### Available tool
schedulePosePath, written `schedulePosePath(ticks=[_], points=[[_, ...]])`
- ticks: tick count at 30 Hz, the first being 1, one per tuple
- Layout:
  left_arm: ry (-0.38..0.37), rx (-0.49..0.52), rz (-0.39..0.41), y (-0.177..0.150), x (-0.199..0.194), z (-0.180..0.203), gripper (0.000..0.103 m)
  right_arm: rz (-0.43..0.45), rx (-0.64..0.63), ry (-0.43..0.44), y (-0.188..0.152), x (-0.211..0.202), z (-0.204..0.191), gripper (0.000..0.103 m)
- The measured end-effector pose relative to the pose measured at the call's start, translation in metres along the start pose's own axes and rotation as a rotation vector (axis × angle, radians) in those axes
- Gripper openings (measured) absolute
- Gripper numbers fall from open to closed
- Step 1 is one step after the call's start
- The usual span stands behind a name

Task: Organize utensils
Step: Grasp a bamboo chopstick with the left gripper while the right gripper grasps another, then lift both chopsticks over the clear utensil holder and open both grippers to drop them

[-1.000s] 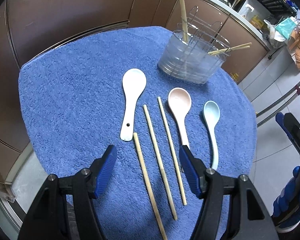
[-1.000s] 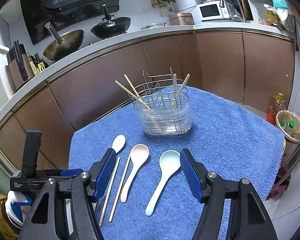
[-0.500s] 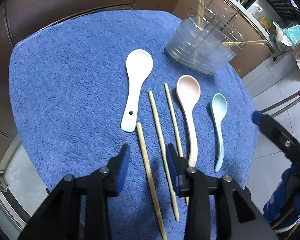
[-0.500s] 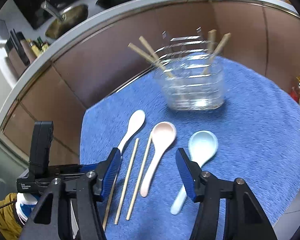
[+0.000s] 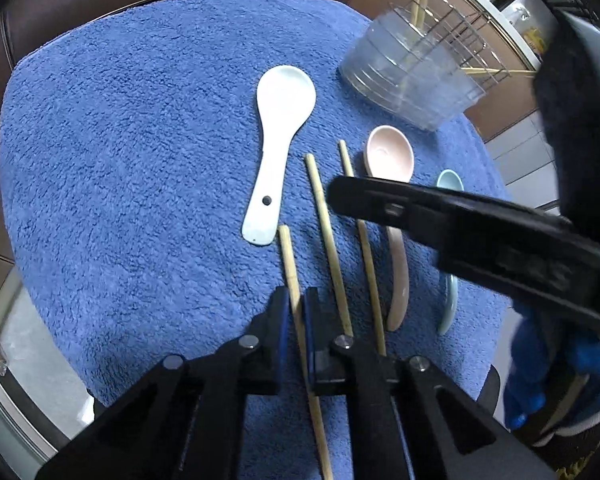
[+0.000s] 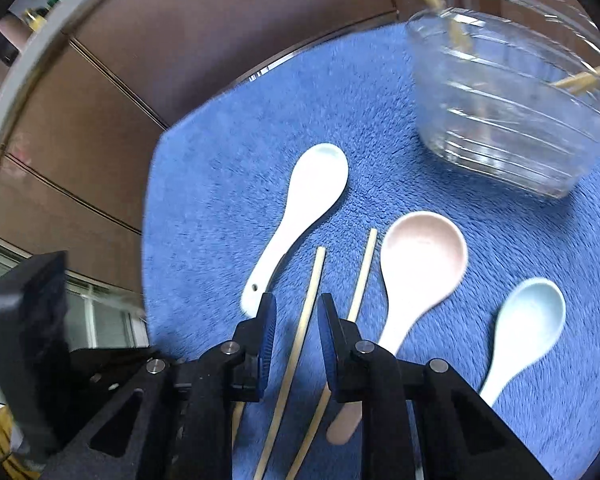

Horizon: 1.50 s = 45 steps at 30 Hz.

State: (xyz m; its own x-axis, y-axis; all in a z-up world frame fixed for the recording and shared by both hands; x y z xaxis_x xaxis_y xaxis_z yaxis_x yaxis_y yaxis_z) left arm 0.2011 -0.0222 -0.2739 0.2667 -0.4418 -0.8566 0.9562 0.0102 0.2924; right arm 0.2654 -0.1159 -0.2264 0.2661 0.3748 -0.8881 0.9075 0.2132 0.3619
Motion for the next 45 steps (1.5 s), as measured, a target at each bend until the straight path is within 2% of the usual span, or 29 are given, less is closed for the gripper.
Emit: schedulePosePath(ticks=[6,9,11,15,18,24,28,31,39,45], points=[[-0.014,0.008,0.001,0.0,-0.002,-0.006,0.007,-0.065,-0.009,-0.06,0.009,0.025,-0.004,0.02],[-0.011,0.016,0.01,-0.001,-0.004,-0.006,0.006,-0.062,-0.029,-0.104,0.009,0.028,-0.01,0.01],[-0.005,0.022,0.016,-0.002,-0.004,-0.005,0.006,-0.053,-0.024,-0.1,0.007,0.028,-0.009,0.008],[0.007,0.023,0.032,-0.005,-0.005,0.0,0.005,-0.036,0.0,-0.035,0.001,0.017,-0.004,0.007],[0.003,0.033,0.079,-0.01,-0.016,0.0,0.005,0.012,0.016,0.002,-0.006,0.0,0.0,0.006],[-0.05,0.047,0.21,-0.018,-0.056,0.005,0.005,0.151,0.032,0.079,-0.025,-0.052,0.006,0.006],[-0.075,0.07,0.294,-0.027,-0.083,0.016,0.005,0.253,0.032,0.116,-0.045,-0.091,0.01,0.006],[-0.077,0.084,0.329,-0.028,-0.097,0.018,0.005,0.315,0.033,0.134,-0.063,-0.116,0.016,0.006],[-0.064,0.098,0.395,-0.045,-0.128,0.032,0.005,0.442,0.024,0.14,-0.096,-0.162,0.008,0.006],[-0.051,0.14,0.466,-0.047,-0.145,0.059,0.005,0.535,0.006,0.126,-0.108,-0.196,0.005,0.006]])
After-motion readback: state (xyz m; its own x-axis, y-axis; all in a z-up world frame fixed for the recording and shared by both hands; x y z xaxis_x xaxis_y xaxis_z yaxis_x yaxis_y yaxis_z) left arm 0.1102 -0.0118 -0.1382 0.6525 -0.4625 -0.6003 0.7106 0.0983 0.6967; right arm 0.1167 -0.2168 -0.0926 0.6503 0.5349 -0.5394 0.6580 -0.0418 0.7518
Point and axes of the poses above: each gripper's, at about its wrist camera, not at the fingertips, and x roughly the way its jaws point, z to its right, y to its top, the point moved 1 cm from there along x, roughly the way its jaws point, and after that the axes turned 2 degrees about -y, right-handed, at the moved point
